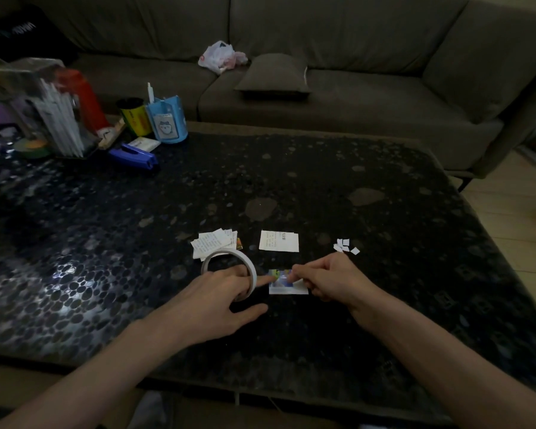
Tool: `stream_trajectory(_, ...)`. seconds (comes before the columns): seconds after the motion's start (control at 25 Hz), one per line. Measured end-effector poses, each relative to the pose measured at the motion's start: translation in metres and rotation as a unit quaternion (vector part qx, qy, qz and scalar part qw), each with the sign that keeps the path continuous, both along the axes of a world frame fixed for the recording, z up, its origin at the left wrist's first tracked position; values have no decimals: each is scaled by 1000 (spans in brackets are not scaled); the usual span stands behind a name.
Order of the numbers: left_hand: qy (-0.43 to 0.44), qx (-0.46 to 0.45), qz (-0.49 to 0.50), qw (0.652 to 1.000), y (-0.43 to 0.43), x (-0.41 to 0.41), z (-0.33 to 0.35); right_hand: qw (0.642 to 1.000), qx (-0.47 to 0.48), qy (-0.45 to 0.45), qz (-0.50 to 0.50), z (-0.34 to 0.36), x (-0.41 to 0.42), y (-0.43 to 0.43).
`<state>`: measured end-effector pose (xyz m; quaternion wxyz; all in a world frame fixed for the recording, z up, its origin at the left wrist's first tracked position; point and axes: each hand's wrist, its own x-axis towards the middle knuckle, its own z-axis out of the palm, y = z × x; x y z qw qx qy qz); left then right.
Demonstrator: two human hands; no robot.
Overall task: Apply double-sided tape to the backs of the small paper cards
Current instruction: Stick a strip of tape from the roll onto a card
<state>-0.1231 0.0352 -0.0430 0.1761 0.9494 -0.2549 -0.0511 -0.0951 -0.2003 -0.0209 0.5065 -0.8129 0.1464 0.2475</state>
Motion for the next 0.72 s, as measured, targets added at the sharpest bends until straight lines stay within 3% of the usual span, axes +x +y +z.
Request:
stream_trajectory(0.36,-6,9,-6,1000,-3,-1,2,1000,-27,8,-11,4,1,6)
stream_trajectory(0.72,-65,30,-13,997,-9,1,-8,1000,-27,4,-10,-1,6,6)
